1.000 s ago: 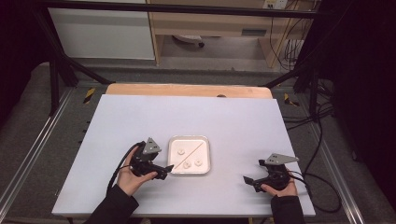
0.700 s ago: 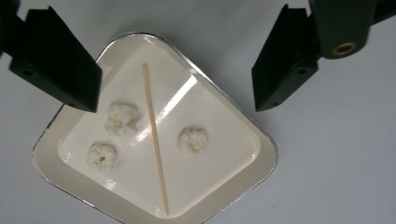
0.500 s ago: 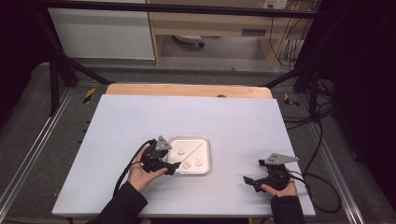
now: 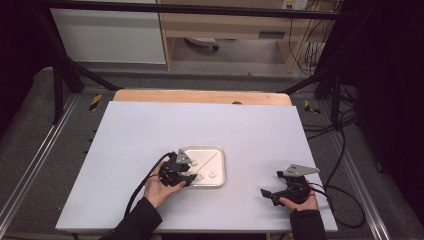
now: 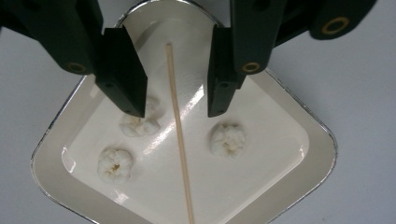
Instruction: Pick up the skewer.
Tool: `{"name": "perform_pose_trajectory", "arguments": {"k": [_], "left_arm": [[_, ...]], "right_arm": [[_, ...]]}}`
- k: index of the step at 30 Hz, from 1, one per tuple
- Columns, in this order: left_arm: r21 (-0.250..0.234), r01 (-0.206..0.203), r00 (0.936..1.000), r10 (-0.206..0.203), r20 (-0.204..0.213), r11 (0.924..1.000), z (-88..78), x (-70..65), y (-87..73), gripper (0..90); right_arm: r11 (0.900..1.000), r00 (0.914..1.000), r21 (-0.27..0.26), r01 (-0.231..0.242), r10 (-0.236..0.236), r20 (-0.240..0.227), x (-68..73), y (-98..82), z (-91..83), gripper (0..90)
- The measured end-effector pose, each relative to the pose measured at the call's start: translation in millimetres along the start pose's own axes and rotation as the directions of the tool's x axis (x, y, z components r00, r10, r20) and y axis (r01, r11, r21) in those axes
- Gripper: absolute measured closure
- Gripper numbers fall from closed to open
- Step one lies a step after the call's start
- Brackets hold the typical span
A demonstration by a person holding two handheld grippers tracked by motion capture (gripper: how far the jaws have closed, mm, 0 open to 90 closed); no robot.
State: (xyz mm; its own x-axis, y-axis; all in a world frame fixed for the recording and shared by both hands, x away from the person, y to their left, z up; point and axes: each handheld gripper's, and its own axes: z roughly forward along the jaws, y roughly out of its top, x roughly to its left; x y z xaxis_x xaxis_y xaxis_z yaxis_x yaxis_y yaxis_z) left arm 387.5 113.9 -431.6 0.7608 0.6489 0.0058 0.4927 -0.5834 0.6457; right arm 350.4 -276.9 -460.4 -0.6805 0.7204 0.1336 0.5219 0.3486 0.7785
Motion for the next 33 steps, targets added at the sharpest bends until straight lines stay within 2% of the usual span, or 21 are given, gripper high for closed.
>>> {"name": "perform_pose_trajectory", "arguments": {"k": [11, 17, 24, 33], "left_arm": [[-0.007, 0.003, 0.9998, -0.003, -0.019, 1.0000, 5.8, -3.9, -0.7, 76.5], [-0.011, 0.006, 0.9997, -0.007, -0.022, 0.9999, 8.3, -5.4, -1.9, 81.9], [-0.019, 0.026, 0.9989, -0.026, -0.039, 0.9995, 9.5, -7.5, -3.3, 87.4], [-0.046, 0.052, 0.9982, -0.053, -0.028, 0.9976, 9.0, -6.3, -7.1, 88.4]], "right_arm": [[1.000, 1.0000, -0.001, -0.004, 0.004, 0.000, 0.3, 0.0, -0.1, 0.8], [1.000, 1.0000, -0.002, -0.001, 0.001, -0.001, 0.0, 0.1, -0.1, 0.8], [1.000, 1.0000, -0.004, 0.001, 0.000, 0.002, 0.1, 0.0, -0.2, 0.8], [1.000, 1.0000, -0.004, 0.001, -0.001, 0.002, 0.0, 0.0, -0.1, 0.8]]}}
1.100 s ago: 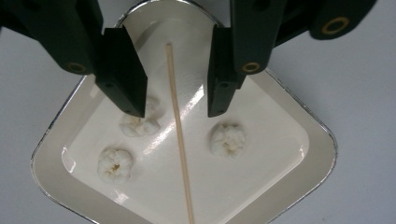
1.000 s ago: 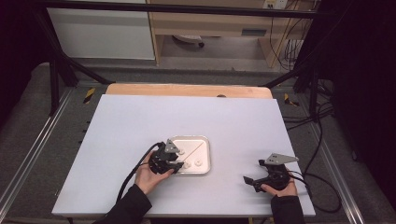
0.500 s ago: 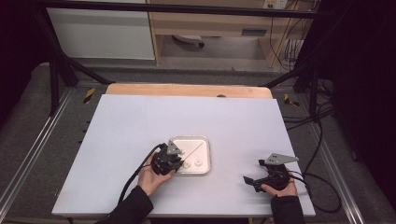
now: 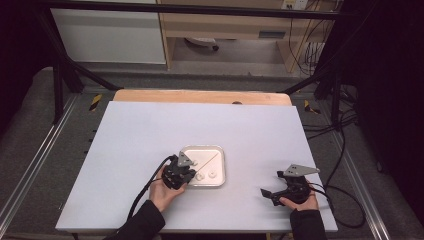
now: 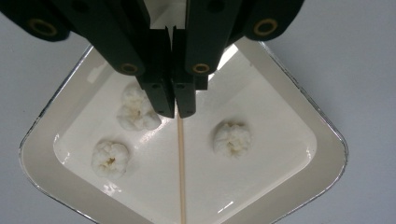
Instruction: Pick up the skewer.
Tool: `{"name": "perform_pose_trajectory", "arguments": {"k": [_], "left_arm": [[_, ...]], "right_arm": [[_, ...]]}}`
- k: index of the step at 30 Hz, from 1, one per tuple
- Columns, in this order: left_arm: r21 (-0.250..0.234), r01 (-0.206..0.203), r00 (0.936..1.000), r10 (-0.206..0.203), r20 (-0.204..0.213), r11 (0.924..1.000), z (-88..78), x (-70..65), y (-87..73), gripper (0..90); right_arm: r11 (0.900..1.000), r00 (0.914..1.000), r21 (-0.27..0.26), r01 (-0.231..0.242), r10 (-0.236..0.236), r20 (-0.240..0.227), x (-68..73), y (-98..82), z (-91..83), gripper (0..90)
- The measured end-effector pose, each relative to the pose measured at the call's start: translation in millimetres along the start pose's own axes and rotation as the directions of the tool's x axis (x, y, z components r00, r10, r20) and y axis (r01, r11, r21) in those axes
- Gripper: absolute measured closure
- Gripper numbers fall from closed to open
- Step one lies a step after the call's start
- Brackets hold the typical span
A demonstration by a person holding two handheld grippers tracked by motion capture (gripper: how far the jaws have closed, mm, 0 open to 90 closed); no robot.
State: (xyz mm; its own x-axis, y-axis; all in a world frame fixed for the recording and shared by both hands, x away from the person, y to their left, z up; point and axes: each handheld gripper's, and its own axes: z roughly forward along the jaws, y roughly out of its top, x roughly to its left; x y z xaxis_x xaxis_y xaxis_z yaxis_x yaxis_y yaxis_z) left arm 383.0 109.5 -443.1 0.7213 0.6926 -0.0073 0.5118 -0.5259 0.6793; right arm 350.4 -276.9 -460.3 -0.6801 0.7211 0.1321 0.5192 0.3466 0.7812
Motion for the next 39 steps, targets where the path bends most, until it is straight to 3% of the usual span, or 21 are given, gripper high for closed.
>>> {"name": "perform_pose_trajectory", "arguments": {"k": [18, 32, 39], "left_arm": [[-0.102, 0.005, 0.9997, -0.003, 0.024, 0.9948, -16.9, -0.2, 0.8, 88.6], [-0.127, -0.017, 0.9975, 0.025, 0.066, 0.9917, -30.3, -4.3, 4.3, 88.6], [-0.128, -0.030, 0.9954, 0.041, 0.086, 0.9913, -33.4, -7.2, 6.3, 88.6]], "right_arm": [[1.000, 1.0000, 0.001, -0.003, 0.003, 0.001, 0.6, -0.1, -0.2, 0.8], [1.000, 0.9996, 0.004, 0.025, -0.025, 0.007, 5.7, 4.4, 0.7, 0.8], [0.998, 0.9975, 0.004, 0.066, -0.067, 0.024, 13.3, 11.1, 2.9, 0.7]]}}
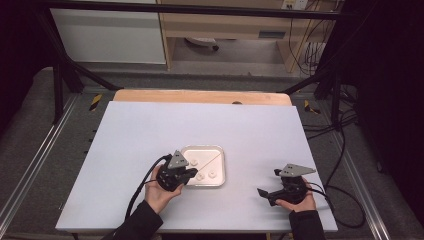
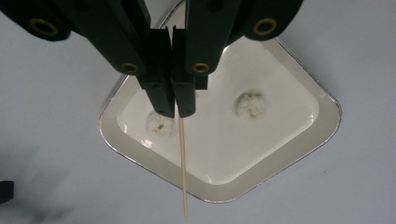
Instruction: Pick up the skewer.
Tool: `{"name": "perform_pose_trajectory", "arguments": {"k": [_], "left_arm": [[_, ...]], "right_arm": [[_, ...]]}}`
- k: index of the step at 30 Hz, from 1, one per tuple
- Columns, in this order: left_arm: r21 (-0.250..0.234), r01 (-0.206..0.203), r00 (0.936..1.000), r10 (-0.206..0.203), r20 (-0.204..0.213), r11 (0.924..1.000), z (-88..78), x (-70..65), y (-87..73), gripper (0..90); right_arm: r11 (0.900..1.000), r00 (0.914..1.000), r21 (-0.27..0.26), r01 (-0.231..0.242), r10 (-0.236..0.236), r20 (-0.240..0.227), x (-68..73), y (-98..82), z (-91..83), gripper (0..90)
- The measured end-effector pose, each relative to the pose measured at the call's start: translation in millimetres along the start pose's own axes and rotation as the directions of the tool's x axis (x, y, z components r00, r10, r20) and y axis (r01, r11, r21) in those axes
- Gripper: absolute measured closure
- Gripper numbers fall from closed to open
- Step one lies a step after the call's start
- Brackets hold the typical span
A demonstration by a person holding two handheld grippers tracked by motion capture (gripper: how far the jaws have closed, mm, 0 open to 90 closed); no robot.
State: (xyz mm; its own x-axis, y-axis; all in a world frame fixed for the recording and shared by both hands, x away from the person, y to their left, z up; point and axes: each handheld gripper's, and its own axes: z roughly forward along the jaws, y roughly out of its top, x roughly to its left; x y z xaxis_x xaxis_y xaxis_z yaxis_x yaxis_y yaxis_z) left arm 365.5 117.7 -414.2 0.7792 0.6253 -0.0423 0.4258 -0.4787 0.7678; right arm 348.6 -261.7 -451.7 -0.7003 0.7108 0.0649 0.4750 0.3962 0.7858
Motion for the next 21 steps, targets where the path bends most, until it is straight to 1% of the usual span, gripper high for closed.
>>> {"name": "perform_pose_trajectory", "arguments": {"k": [1, 2, 4, 5, 6, 7, 8, 9, 12, 17, 20, 21], "left_arm": [[0.000, -0.001, 1.0000, 0.001, 0.002, 1.0000, -0.2, -0.7, 0.4, 88.6], [0.000, -0.004, 1.0000, 0.004, 0.005, 1.0000, -0.6, -1.3, 0.8, 88.6], [-0.001, -0.009, 0.9999, 0.009, 0.009, 1.0000, -1.3, -2.2, 1.6, 88.6], [0.000, -0.011, 0.9999, 0.011, 0.011, 0.9999, -1.7, -2.7, 2.0, 88.5], [0.001, -0.011, 0.9998, 0.011, 0.014, 0.9999, -2.0, -3.2, 2.5, 88.5], [0.001, -0.014, 0.9998, 0.014, 0.016, 0.9999, -2.3, -3.6, 2.9, 88.6], [0.003, -0.017, 0.9997, 0.017, 0.018, 0.9999, -2.6, -4.0, 3.3, 88.6], [0.003, -0.018, 0.9996, 0.018, 0.021, 0.9998, -2.8, -4.6, 3.7, 88.6], [0.007, -0.022, 0.9993, 0.022, 0.029, 0.9997, -3.6, -5.5, 4.3, 88.5], [0.011, -0.036, 0.9986, 0.035, 0.039, 0.9993, -6.2, -6.4, 7.0, 88.6], [0.023, -0.047, 0.9978, 0.046, 0.048, 0.9987, -6.2, -7.5, 9.3, 88.6], [0.023, -0.047, 0.9978, 0.046, 0.048, 0.9987, -6.2, -7.5, 9.3, 88.6]], "right_arm": [[1.000, 0.9998, 0.003, 0.018, -0.018, 0.008, 3.4, 2.4, 1.9, 0.7], [1.000, 0.9998, 0.003, 0.018, -0.018, 0.008, 3.4, 2.4, 1.9, 0.7], [0.999, 0.9994, 0.015, 0.031, -0.031, 0.013, 6.9, 4.9, 3.9, 0.7], [0.998, 0.9986, 0.021, 0.051, -0.051, 0.015, 10.5, 7.4, 6.0, 0.8], [0.998, 0.9986, 0.021, 0.051, -0.051, 0.015, 10.5, 7.4, 6.0, 0.8], [0.997, 0.9972, 0.031, 0.072, -0.072, 0.019, 13.8, 10.0, 7.7, 0.8], [0.997, 0.9972, 0.031, 0.072, -0.072, 0.019, 13.8, 10.0, 7.7, 0.8], [0.996, 0.9960, 0.036, 0.086, -0.086, 0.023, 16.7, 12.8, 8.9, 0.8], [0.995, 0.9949, 0.031, 0.098, -0.098, 0.022, 19.5, 15.9, 9.5, 1.0], [0.986, 0.9854, 0.029, 0.166, -0.167, 0.035, 27.7, 23.7, 11.8, 1.8], [0.980, 0.9791, 0.030, 0.198, -0.199, 0.042, 32.5, 28.6, 12.5, 2.0], [0.980, 0.9791, 0.030, 0.198, -0.199, 0.042, 32.5, 28.6, 12.5, 2.0]]}}
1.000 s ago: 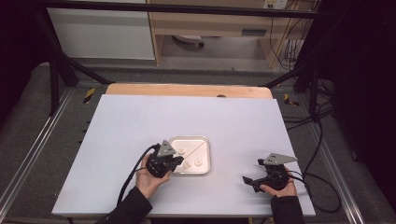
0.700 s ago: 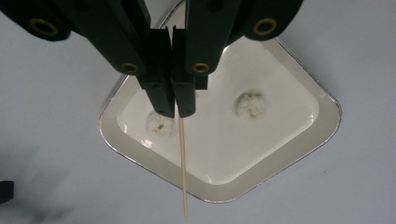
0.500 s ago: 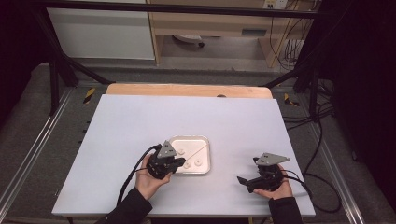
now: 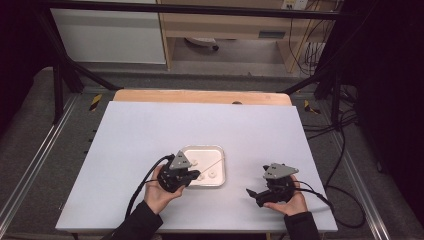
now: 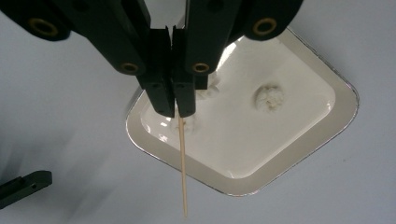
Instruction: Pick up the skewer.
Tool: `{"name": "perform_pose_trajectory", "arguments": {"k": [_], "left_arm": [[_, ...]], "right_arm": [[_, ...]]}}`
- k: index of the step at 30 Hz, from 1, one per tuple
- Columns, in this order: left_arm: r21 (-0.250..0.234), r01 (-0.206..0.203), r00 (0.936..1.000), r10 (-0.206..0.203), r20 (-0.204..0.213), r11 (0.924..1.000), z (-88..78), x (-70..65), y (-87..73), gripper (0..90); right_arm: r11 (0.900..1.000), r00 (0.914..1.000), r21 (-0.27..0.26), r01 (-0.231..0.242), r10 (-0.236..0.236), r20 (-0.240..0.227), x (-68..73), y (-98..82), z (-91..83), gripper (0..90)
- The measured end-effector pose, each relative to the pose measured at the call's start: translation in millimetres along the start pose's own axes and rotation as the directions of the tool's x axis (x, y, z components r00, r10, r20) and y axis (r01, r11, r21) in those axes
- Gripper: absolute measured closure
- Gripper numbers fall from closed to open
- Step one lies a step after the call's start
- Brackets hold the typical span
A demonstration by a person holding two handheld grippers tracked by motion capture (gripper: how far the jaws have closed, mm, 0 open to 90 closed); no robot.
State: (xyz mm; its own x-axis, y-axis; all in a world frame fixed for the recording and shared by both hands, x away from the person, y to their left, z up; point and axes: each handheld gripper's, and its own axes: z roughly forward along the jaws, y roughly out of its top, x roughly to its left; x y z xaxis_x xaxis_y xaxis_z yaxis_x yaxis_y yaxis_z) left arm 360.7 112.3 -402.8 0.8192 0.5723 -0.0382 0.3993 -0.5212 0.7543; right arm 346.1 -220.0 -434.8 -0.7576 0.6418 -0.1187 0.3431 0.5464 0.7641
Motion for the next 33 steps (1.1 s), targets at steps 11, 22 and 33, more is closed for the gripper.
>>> {"name": "perform_pose_trajectory", "arguments": {"k": [11, 22, 33], "left_arm": [[0.034, -0.035, 0.9992, 0.034, 0.021, 0.9988, 1.9, -2.5, 8.0, 88.6], [0.081, -0.093, 0.9947, 0.089, 0.051, 0.9924, 12.6, -10.4, 18.1, 88.6], [0.115, -0.156, 0.9855, 0.146, 0.086, 0.9811, 20.7, -21.3, 32.6, 88.6]], "right_arm": [[0.993, 0.9925, 0.016, 0.121, -0.121, 0.014, 10.9, 21.2, 3.9, 2.9], [0.967, 0.9668, 0.022, 0.254, -0.255, 0.017, 25.2, 37.9, 11.7, 7.2], [0.915, 0.9147, 0.040, 0.402, -0.403, 0.023, 36.0, 47.7, 16.3, 16.0]]}}
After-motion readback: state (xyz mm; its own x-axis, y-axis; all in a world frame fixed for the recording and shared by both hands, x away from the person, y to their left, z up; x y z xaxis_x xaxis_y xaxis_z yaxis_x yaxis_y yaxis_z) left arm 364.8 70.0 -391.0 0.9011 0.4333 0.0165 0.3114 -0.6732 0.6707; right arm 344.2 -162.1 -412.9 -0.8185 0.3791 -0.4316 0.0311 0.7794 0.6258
